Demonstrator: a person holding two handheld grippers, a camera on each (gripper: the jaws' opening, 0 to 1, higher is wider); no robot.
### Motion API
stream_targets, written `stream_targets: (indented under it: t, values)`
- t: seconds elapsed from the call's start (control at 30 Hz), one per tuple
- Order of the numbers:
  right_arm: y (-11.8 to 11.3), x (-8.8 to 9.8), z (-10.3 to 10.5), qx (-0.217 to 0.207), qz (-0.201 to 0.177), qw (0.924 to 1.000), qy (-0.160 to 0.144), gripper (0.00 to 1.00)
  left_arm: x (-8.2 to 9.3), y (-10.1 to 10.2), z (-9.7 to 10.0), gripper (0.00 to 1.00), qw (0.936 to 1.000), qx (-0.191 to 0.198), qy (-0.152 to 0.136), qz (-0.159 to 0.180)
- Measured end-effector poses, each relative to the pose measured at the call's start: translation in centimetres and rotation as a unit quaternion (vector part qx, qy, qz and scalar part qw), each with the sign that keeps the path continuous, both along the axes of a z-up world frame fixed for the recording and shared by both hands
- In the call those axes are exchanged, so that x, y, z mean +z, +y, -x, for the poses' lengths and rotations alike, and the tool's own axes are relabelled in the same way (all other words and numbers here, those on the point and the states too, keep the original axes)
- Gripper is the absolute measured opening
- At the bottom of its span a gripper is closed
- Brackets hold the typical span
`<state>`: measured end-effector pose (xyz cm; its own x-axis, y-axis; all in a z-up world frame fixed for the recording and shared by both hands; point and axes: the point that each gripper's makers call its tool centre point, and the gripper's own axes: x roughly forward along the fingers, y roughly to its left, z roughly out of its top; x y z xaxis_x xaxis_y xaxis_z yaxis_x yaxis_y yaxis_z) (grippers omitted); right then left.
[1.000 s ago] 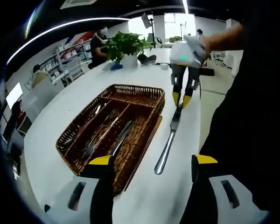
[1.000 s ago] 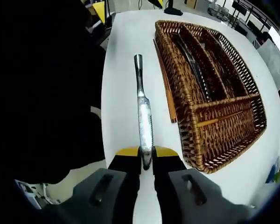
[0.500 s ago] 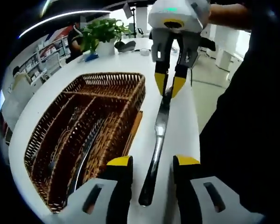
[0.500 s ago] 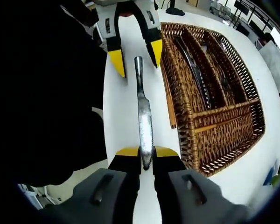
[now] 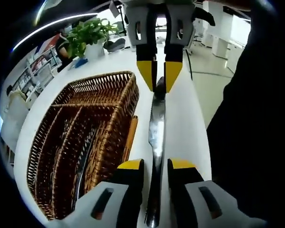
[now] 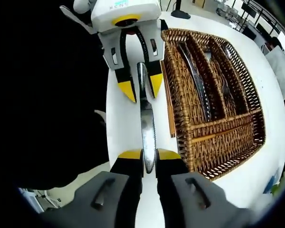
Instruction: Arrange the knives, forks, and spoons in their matching storage slots by inserting each utensil handle-first until every utensil is classified and aligned in the correct compartment
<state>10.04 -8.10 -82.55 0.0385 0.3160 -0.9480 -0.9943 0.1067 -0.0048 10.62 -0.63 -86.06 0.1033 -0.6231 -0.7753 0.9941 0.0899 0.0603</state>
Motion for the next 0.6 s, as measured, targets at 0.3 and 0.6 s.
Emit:
stream_targets:
  t: [0.3,0.6]
  values:
    - [0.52,0.50,-0.34,0.009,-0.001,1.0000,0.001,0.07,-0.50,-0.13,0.43,0.13,0.9996,-0.025,0.001,-0.015]
    - [0.89,0.72,-0.47,0.015,0.000,0.9999,0.002,0.08,-0.58,-0.01,-0.12,0.07,0.9993,-0.032,-0.008,-0.020]
